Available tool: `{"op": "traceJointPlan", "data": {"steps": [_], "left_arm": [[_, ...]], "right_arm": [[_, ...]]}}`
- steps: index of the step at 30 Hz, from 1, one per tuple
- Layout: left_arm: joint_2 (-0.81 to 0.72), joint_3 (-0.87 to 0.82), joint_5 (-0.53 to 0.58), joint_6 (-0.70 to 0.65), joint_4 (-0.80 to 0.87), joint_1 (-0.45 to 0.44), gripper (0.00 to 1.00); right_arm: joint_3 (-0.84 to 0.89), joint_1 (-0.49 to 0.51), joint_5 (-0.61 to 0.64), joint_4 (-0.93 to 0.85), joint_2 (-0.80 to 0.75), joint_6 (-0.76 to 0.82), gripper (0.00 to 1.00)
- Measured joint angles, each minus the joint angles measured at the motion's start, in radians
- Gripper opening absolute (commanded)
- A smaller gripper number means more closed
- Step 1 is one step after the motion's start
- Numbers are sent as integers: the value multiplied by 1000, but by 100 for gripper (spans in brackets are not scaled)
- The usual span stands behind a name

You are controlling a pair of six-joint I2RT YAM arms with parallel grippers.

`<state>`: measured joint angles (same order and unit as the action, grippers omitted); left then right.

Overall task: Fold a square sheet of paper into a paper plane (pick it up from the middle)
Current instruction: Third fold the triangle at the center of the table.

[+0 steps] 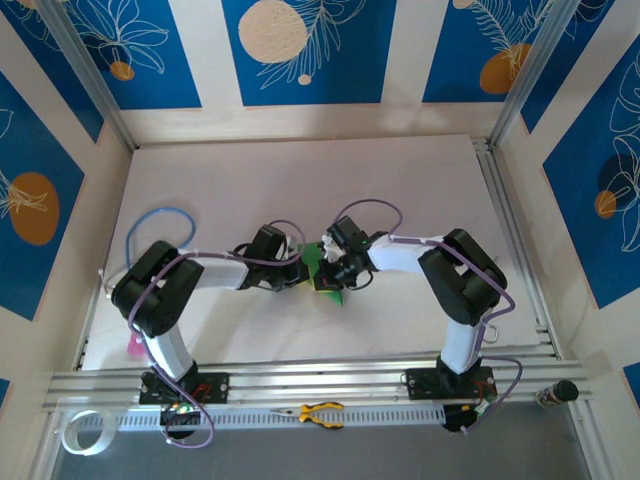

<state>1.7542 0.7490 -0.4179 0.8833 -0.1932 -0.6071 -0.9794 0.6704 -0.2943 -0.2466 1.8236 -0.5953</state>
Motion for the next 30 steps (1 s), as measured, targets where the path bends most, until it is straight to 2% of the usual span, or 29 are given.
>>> {"op": "traceJointPlan", "data": {"steps": [9,24,30], "left_arm": [[1,5,0,-3,9,0,0],[3,9,0,-3,16,0,0],[3,9,0,-1,16,0,0]], "right_arm": [[111,-8,-6,72,-51,3,0],[323,-82,-55,127,-209,15,2],[340,-84,-21,34,-279,15,3]]}}
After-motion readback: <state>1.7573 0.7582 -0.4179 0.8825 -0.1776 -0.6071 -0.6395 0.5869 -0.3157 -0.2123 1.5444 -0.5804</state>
